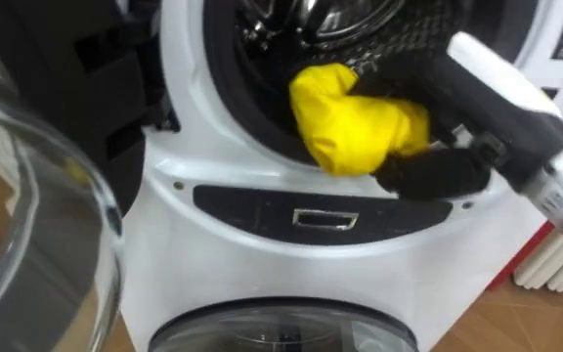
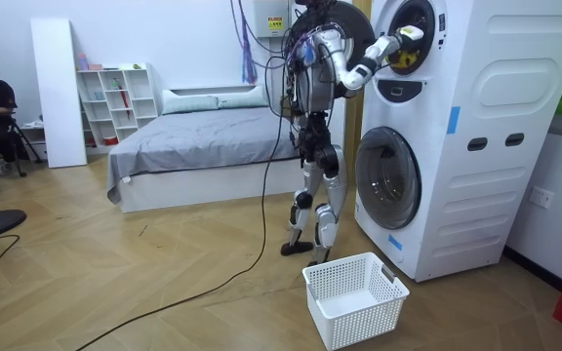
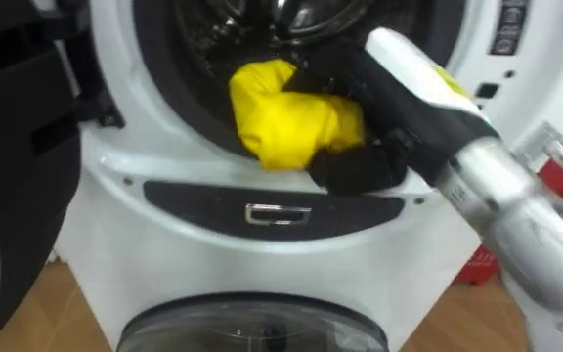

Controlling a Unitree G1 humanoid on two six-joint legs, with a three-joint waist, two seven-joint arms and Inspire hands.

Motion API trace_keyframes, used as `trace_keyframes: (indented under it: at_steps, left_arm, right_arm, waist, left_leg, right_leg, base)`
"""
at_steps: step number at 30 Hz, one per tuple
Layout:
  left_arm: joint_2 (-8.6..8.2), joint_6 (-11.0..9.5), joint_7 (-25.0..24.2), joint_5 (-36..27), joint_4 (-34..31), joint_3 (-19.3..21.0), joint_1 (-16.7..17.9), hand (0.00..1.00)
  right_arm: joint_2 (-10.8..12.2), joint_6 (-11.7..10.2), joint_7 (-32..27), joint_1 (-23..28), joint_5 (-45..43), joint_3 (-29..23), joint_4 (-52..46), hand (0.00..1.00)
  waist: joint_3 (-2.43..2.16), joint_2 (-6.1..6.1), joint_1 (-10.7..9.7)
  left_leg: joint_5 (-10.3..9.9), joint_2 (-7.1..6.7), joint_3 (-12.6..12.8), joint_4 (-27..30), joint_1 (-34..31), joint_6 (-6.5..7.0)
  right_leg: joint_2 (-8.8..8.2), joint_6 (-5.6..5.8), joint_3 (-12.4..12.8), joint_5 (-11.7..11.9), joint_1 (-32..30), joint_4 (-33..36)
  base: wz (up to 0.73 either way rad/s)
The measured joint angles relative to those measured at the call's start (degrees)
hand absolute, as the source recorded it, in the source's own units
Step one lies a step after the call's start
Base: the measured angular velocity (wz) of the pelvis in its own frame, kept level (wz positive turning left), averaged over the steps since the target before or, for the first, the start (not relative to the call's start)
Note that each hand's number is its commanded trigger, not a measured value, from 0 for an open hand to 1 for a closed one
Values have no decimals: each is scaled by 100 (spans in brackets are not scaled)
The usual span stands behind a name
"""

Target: Pick clothes from washing machine

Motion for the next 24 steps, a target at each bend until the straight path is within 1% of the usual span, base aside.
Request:
trace_keyframes:
  at_steps: [2,3,4,5,7,9,11,13,14,17,18,19,20,21,22,23,24]
  left_arm:
    - [-27,-2,-8,0,5,-1,115,0]
    - [-48,-6,-7,0,1,-1,161,0]
    - [-65,-15,-5,4,0,0,233,0]
    - [-70,-32,-2,5,0,0,257,0]
    - [-74,-91,14,7,-4,45,333,0]
    - [-99,-97,16,8,-3,190,408,0]
    - [-100,-100,14,20,-3,286,470,0]
    - [-112,-103,1,42,0,502,534,0]
    - [-113,-102,-1,80,0,551,544,0]
    - [-115,-101,6,262,-1,737,593,0]
    - [-109,-98,8,380,0,784,634,0]
    - [-106,-98,9,516,0,826,642,0]
    - [-102,-99,9,528,0,830,639,0]
    - [-104,-99,10,560,-1,842,633,0]
    - [-101,-100,13,564,-1,868,616,0]
    - [-92,-100,15,564,-2,875,612,0]
    - [-69,-100,16,563,-3,875,611,0]
  right_arm:
    - [61,-116,-32,144,9,-65,-42,100]
    - [107,-196,-50,159,30,-72,-45,100]
    - [110,-238,-96,162,98,-87,-46,100]
    - [110,-258,-104,166,152,-114,-45,100]
    - [110,-353,-187,279,347,-354,-55,100]
    - [109,-406,-305,462,488,-593,-68,100]
    - [115,-506,-406,637,641,-843,-71,100]
    - [207,-655,-546,876,820,-1161,-71,100]
    - [227,-674,-578,936,819,-1211,-70,100]
    - [231,-789,-699,1272,998,-1403,-71,100]
    - [231,-822,-751,1386,1031,-1433,-68,100]
    - [231,-850,-810,1531,1036,-1525,-60,100]
    - [231,-852,-843,1604,1028,-1583,-49,100]
    - [231,-848,-910,1730,942,-1702,7,100]
    - [231,-846,-984,1840,832,-1830,149,100]
    - [231,-831,-1040,1899,802,-1887,243,100]
    - [232,-784,-1128,1996,713,-1985,413,100]
  waist:
    - [-1,44,-36]
    - [-5,58,-101]
    - [-15,62,-141]
    - [-14,72,-153]
    - [-18,79,-174]
    - [-28,94,-192]
    - [-32,89,-266]
    - [-30,92,-364]
    - [-31,90,-390]
    - [-32,92,-463]
    - [-31,101,-498]
    - [-35,105,-556]
    - [-35,106,-593]
    - [-35,111,-647]
    - [-34,111,-698]
    - [-35,109,-742]
    - [-37,98,-815]
  left_leg:
    - [-4,5,61,14,14,-4]
    - [-4,3,68,20,9,-4]
    - [-5,2,71,18,9,-3]
    - [-5,2,72,16,12,-3]
    - [-11,13,77,13,9,-8]
    - [-37,33,105,20,20,-17]
    - [-46,39,107,19,18,-20]
    - [-57,40,120,13,16,-24]
    - [-59,40,130,12,12,-23]
    - [-96,65,361,16,15,-14]
    - [-130,95,479,23,20,-13]
    - [-166,111,561,46,25,-18]
    - [-181,117,590,55,24,-20]
    - [-197,128,685,47,29,-24]
    - [-215,163,829,51,33,-33]
    - [-219,185,909,51,34,-37]
    - [-220,188,1061,44,37,-38]
  right_leg:
    - [19,-3,71,3,-15,9]
    - [20,-3,79,4,-26,15]
    - [26,-2,81,3,-30,18]
    - [31,-2,83,3,-31,17]
    - [38,-3,86,3,-38,2]
    - [50,-3,99,3,-34,3]
    - [59,-3,105,3,-34,-3]
    - [68,-3,128,2,-49,-3]
    - [70,-3,138,2,-59,1]
    - [128,1,313,6,-150,15]
    - [160,-2,412,20,-161,13]
    - [180,-6,450,28,-172,12]
    - [194,-5,489,29,-181,15]
    - [225,0,597,35,-217,30]
    - [250,-1,674,55,-250,34]
    - [259,-1,703,68,-264,37]
    - [278,0,773,71,-326,88]
  base:
    - [-13]
    - [-5]
    - [0]
    - [0]
    - [0]
    - [-4]
    - [-2]
    - [-5]
    - [-10]
    - [-34]
    - [-45]
    - [-41]
    - [-34]
    - [-41]
    - [-41]
    - [-40]
    - [-44]
